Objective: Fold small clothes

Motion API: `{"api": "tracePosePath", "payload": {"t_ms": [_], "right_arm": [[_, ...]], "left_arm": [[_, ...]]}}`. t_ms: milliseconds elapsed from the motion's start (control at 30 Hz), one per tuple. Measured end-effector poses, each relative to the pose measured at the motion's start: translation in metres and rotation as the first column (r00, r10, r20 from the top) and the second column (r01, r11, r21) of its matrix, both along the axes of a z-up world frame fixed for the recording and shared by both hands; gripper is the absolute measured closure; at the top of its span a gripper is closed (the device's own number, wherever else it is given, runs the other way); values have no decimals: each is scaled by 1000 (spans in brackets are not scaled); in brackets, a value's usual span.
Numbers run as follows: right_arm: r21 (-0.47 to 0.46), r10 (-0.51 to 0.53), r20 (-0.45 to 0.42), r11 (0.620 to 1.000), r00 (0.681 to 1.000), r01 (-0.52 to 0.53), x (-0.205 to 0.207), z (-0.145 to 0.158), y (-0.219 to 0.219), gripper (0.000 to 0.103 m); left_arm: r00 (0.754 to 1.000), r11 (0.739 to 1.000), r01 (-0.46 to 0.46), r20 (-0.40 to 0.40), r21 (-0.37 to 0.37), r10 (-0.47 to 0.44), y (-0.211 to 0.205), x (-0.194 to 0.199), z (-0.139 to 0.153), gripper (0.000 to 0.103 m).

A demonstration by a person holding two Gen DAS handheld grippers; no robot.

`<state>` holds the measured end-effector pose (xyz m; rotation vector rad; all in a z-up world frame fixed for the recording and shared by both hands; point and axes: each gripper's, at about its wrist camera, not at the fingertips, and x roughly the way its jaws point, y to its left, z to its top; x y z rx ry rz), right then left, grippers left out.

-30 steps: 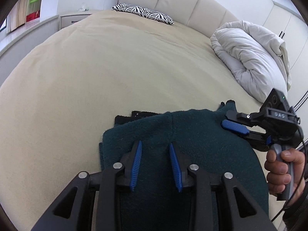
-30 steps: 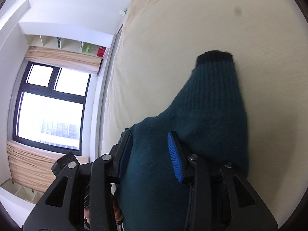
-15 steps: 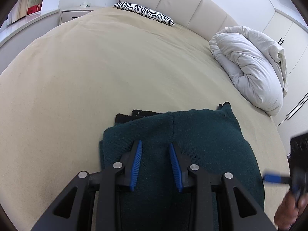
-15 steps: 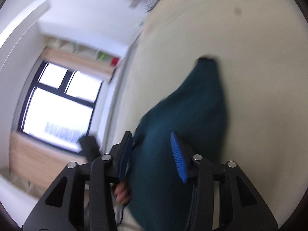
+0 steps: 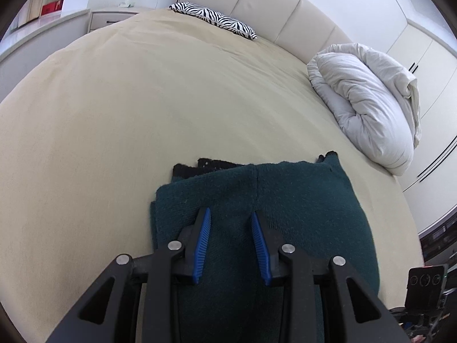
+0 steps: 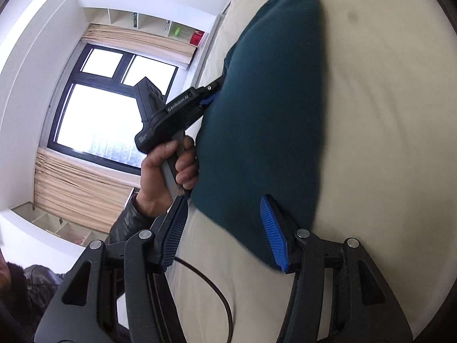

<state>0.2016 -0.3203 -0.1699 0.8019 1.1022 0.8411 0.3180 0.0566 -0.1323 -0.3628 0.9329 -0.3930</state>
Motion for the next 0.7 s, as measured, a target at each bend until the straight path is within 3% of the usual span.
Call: {"api": "tracePosePath", "payload": {"t_ms": [133,233,300,400,500,567,633,700], "right_arm": [[-65,-33,1,997,999,33,-32,3,-39,51],[-94,-102,19,990,995,103,-35,16,-59,49],[-75,-143,48,986,989,146,-27,26,-66,44],[-43,-151,78,987,985,155,-5,39,-58,44],[-16,-77,102,997,992,79,20,46,-21,44],[-15,-39,82,999,996,41,35,39,-4,44],[-29,-32,24,999,999,33,46,23,1,46],[-4,-44,0,999,999,44,50,13,-1,46]], "left_arm": [[998,995,-56,-38,-79,53,31,-26,12,71],[995,991,-96,-49,-96,92,48,-46,20,61],[996,978,-65,-75,-201,51,54,-56,23,61],[997,965,13,-66,-262,-32,42,-65,30,60],[991,962,97,-63,-255,-116,22,-69,28,60],[982,968,123,-117,-217,-151,13,-67,10,63],[978,956,125,-131,-265,-164,20,-71,-4,73],[975,943,131,-131,-307,-179,30,-75,-7,75]]}}
